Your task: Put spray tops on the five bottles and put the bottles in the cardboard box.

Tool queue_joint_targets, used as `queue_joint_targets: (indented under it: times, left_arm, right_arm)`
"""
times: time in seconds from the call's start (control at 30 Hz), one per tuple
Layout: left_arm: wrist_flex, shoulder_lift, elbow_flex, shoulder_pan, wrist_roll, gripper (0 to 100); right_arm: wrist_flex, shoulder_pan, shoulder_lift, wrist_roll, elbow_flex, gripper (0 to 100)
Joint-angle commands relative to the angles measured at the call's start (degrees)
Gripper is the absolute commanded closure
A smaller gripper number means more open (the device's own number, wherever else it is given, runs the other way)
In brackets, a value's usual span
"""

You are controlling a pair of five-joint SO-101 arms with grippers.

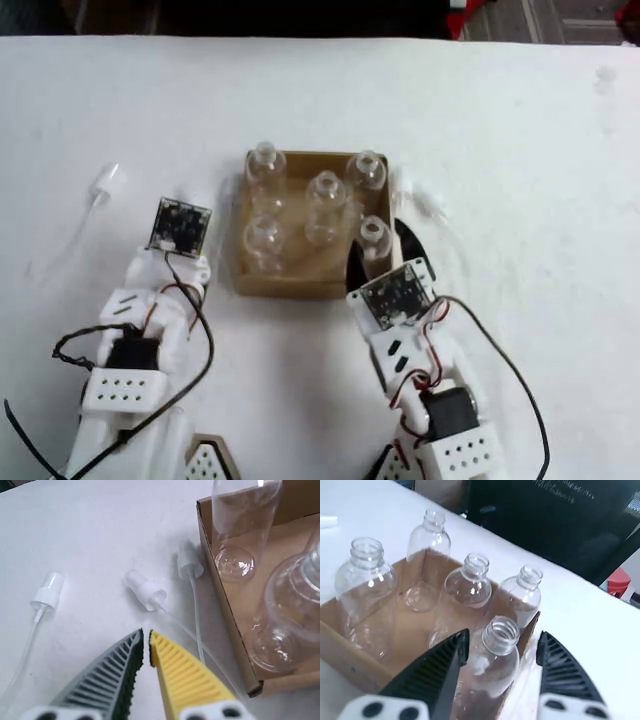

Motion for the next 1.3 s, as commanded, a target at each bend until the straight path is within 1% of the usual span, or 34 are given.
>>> queue_joint_targets:
  times: [0.0, 0.07, 0.17, 0.27, 0.4, 0.5, 0.6, 0.77, 0.87, 0.9, 0.97, 1.07, 1.13, 1.17, 1.27]
  left_arm:
    - [-1.5, 0.3, -0.3, -0.8, 0.6, 97]
    - [-1.5, 0.3, -0.3, -0.8, 0.6, 97]
    - [-1.5, 0.3, -0.3, -0.8, 0.6, 97]
    - [-1.5, 0.3, -0.3, -0.9, 0.6, 97]
    - [-1.5, 0.3, -0.3, -0.9, 0.7, 97]
    - [-1.4, 0.3, -0.3, -0.9, 0.8, 97]
    - [-1.4, 0.3, -0.3, -1.0, 0.9, 97]
    - [-1.3, 0.3, -0.3, -2.6, 1.1, 97]
    - [-1.3, 0.3, -0.3, -3.1, 1.1, 97]
    - [-1.3, 0.3, -0.3, -3.1, 1.1, 97]
    - [-1.3, 0.3, -0.3, -3.1, 1.1, 97]
    - [-1.3, 0.3, -0.3, -3.1, 1.1, 97]
    - [-1.3, 0.3, -0.3, -3.1, 1.1, 97]
    - [-1.3, 0.3, -0.3, -3.1, 1.1, 97]
    - [-1.3, 0.3, -0.3, -3.1, 1.1, 97]
  right_arm:
    - [-1.4, 0.2, -1.1, 0.6, 0.3, 80.7]
    - [-1.3, 0.2, -1.0, 0.7, -1.2, 80.7]
    - [3.8, 0.3, -1.0, 0.9, -6.9, 80.7]
    - [14.1, 1.5, -1.0, 0.7, -16.5, 80.7]
    - [31.3, 5.1, -1.0, 0.6, -28.0, 80.7]
    - [40.3, 8.4, -1.0, 0.6, -29.7, 80.8]
    - [45.4, 14.3, -1.0, 0.7, -29.2, 80.8]
    - [45.1, 29.6, -1.0, 0.6, -28.9, 80.8]
    - [44.8, 34.9, -0.9, 0.5, -26.0, 80.8]
    - [43.7, 35.4, -0.9, 0.1, -23.7, 80.8]
    - [40.9, 35.5, -0.9, -3.3, -17.1, 80.8]
    - [33.4, 35.6, -0.9, -7.8, -6.2, 80.9]
    - [30.2, 35.7, -0.9, -8.8, -3.5, 82.1]
    - [30.2, 35.4, -0.9, -8.6, -2.9, 84.8]
    - [29.8, 35.2, -0.9, -8.4, -2.7, 97.0]
